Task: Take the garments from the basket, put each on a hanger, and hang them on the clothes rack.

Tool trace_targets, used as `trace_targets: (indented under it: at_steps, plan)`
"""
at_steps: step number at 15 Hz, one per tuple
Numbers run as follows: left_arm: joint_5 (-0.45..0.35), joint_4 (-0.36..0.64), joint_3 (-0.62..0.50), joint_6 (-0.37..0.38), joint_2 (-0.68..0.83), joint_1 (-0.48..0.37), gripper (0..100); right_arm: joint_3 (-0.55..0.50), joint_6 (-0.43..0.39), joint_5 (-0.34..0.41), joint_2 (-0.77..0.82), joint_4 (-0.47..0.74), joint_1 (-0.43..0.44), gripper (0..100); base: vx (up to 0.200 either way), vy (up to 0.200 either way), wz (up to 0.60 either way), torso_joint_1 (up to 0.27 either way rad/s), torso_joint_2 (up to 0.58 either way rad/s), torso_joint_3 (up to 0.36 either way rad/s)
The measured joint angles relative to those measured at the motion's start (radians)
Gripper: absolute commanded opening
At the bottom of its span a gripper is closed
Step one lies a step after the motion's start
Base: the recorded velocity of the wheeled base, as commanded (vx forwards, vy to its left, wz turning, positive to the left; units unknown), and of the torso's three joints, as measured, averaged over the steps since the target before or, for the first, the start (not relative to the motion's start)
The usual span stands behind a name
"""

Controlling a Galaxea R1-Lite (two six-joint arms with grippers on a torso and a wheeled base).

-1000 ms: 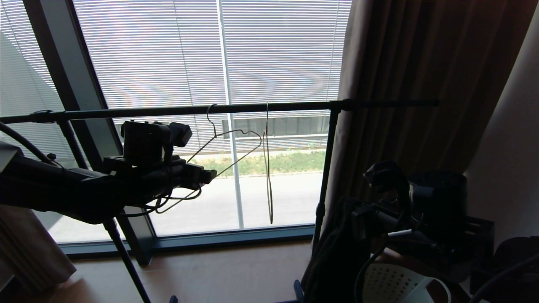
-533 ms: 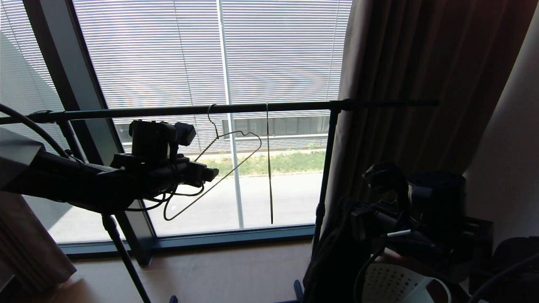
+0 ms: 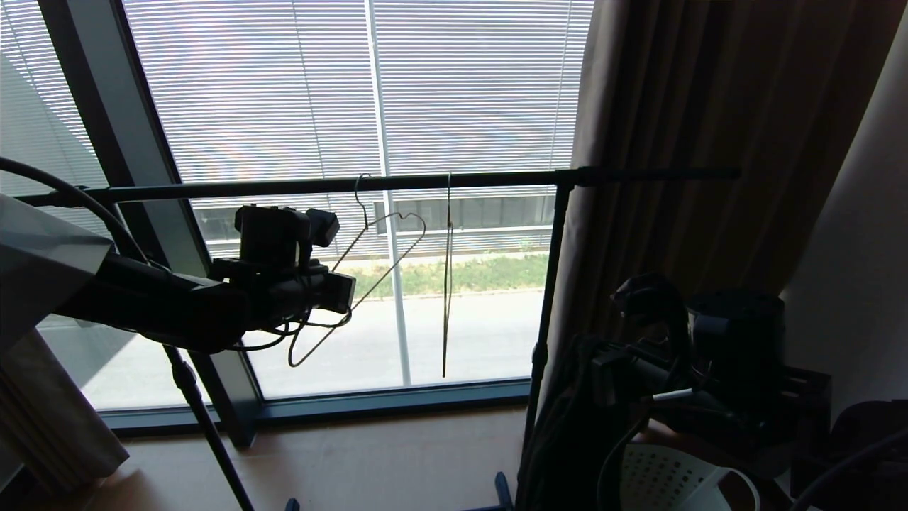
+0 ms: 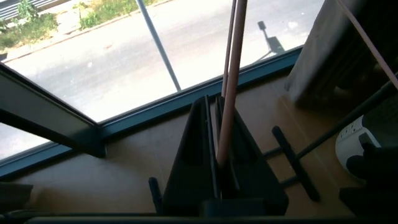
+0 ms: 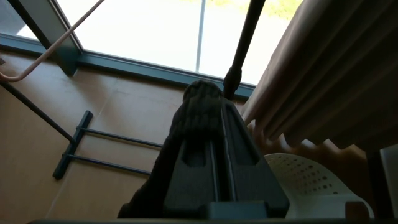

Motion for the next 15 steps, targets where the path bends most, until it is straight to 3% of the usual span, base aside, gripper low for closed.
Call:
trace_targets:
  at_steps: [6, 11, 15]
  plan:
    - [0.001, 0.003, 0.034, 0.0, -0.095, -0.016, 0, 0.0, 0.0, -0.001, -0.001, 0.0, 0.0, 0, 0.0, 0.0, 0.0, 0.0, 0.0, 0.0]
    - [-0.004, 0.006, 0.239, 0.002, -0.287, -0.035, 0, 0.0, 0.0, -0.003, -0.002, 0.0, 0.0, 0, 0.0, 0.0, 0.0, 0.0, 0.0, 0.0]
    - [-0.083, 0.001, 0.434, -0.048, -0.469, -0.037, 0, 0.0, -0.001, -0.008, -0.002, 0.001, 0.009, 0, 0.0, 0.0, 0.0, 0.0, 0.0, 0.0]
